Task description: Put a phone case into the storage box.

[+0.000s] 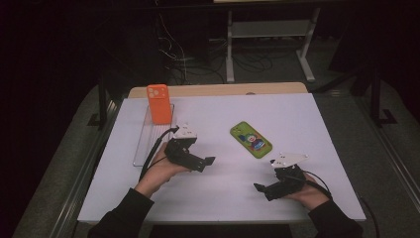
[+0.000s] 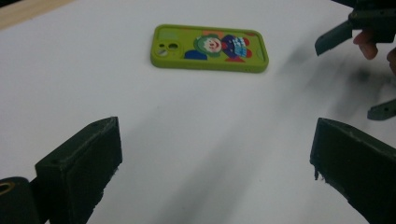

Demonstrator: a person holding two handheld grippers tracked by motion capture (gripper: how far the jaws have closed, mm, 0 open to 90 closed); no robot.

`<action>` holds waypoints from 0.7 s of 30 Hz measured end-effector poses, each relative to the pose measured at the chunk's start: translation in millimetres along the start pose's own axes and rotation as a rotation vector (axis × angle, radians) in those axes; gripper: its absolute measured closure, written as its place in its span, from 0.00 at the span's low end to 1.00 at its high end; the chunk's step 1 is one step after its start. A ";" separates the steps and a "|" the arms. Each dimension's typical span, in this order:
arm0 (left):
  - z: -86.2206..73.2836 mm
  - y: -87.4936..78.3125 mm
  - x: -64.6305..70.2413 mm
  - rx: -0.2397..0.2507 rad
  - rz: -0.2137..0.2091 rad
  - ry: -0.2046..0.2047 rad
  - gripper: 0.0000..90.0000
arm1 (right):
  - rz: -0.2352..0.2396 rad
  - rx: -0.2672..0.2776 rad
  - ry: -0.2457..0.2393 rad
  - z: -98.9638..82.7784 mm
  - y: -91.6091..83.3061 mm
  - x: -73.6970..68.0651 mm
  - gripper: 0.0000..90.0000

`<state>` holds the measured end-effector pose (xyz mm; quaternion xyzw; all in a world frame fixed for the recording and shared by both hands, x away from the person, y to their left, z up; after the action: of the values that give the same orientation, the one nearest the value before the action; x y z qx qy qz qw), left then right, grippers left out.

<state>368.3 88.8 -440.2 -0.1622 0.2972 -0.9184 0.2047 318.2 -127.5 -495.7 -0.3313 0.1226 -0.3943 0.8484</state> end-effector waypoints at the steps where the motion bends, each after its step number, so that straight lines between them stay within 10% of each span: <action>1: -3.1 0.8 1.5 -0.001 0.000 0.004 0.02 | -0.001 0.000 -0.004 -0.2 -0.3 0.7 0.00; 10: -39.7 7.7 12.7 -0.051 0.009 0.042 0.02 | 0.011 0.012 0.030 2.2 -2.3 2.1 0.00; 21: -41.5 12.1 18.6 -0.048 -0.018 0.060 0.02 | -0.013 -0.018 0.057 7.5 -5.8 5.8 0.00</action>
<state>338.2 90.9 -476.3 -0.1420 0.3236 -0.9173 0.1832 322.0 -131.1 -486.0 -0.3284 0.1481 -0.4078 0.8390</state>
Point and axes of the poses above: each handheld gripper's, and its own axes: y roughly forward along the jaws, z roughly out of its top, x roughly to its right, the point moved 9 cm from there along y, roughly forward along the jaws, and after that the axes turned 9 degrees about -z, right-handed, at the moved point
